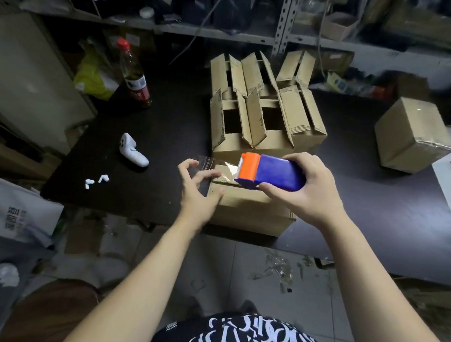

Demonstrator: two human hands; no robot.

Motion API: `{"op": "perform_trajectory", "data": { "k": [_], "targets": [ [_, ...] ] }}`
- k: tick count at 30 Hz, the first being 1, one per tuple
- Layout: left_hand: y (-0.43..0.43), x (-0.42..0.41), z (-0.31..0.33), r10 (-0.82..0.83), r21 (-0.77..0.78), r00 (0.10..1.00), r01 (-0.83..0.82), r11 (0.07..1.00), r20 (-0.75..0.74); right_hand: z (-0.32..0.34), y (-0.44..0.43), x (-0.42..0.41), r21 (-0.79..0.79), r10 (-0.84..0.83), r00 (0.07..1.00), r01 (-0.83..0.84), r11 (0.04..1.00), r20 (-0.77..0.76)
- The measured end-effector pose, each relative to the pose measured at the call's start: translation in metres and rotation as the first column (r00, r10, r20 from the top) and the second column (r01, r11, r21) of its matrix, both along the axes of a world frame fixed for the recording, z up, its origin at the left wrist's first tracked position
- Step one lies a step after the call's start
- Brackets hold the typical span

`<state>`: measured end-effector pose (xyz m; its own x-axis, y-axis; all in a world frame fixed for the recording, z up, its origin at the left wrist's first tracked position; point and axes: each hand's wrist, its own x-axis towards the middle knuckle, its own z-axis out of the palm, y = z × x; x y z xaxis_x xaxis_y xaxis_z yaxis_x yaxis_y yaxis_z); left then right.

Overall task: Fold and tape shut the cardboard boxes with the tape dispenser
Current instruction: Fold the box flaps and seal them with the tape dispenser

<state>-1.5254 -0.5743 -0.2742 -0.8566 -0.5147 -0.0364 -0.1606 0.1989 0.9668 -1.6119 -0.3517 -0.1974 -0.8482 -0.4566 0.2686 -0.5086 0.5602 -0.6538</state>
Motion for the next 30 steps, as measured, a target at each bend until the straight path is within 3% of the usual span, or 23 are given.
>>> {"op": "perform_trajectory", "data": {
  "k": [3, 6, 9, 12, 18, 24, 27, 30],
  "targets": [
    [0.003, 0.0, -0.005, 0.038, 0.043, 0.999, -0.039, 0.998, 0.014, -0.018, -0.003, -0.003, 0.085, -0.033, 0.999, 0.033, 0.996, 0.0],
    [0.0, 0.0, -0.01, 0.03, 0.144, 1.0, -0.031, 0.989, 0.006, -0.025, -0.004, -0.005, 0.073, -0.058, 0.998, 0.059, 0.996, -0.016],
    [-0.007, -0.001, -0.001, 0.083, 0.457, 0.996, -0.066, 0.887, -0.016, -0.026, -0.006, -0.006, 0.081, -0.067, 0.997, 0.07, 0.994, -0.034],
    [-0.011, -0.005, 0.009, 0.224, 0.576, 0.971, -0.231, 0.784, 0.085, -0.027, -0.012, -0.008, 0.122, -0.064, 0.996, 0.071, 0.99, -0.057],
    [-0.01, -0.018, 0.002, 0.37, 0.509, 0.882, -0.471, 0.72, 0.293, -0.025, -0.021, -0.01, 0.156, -0.042, 0.996, 0.054, 0.986, -0.079],
    [0.001, -0.017, -0.021, 0.288, 0.422, 0.837, -0.495, 0.76, 0.465, -0.026, -0.02, -0.012, 0.202, -0.034, 0.997, 0.048, 0.978, -0.07],
    [0.0, -0.024, -0.019, 0.308, 0.325, 0.812, -0.502, 0.801, 0.496, -0.027, -0.02, -0.012, 0.201, -0.034, 0.996, 0.049, 0.978, -0.079],
    [-0.005, -0.027, -0.011, 0.359, 0.187, 0.827, -0.472, 0.861, 0.432, -0.027, -0.021, -0.013, 0.198, -0.028, 0.997, 0.04, 0.979, -0.067]
  ]
}}
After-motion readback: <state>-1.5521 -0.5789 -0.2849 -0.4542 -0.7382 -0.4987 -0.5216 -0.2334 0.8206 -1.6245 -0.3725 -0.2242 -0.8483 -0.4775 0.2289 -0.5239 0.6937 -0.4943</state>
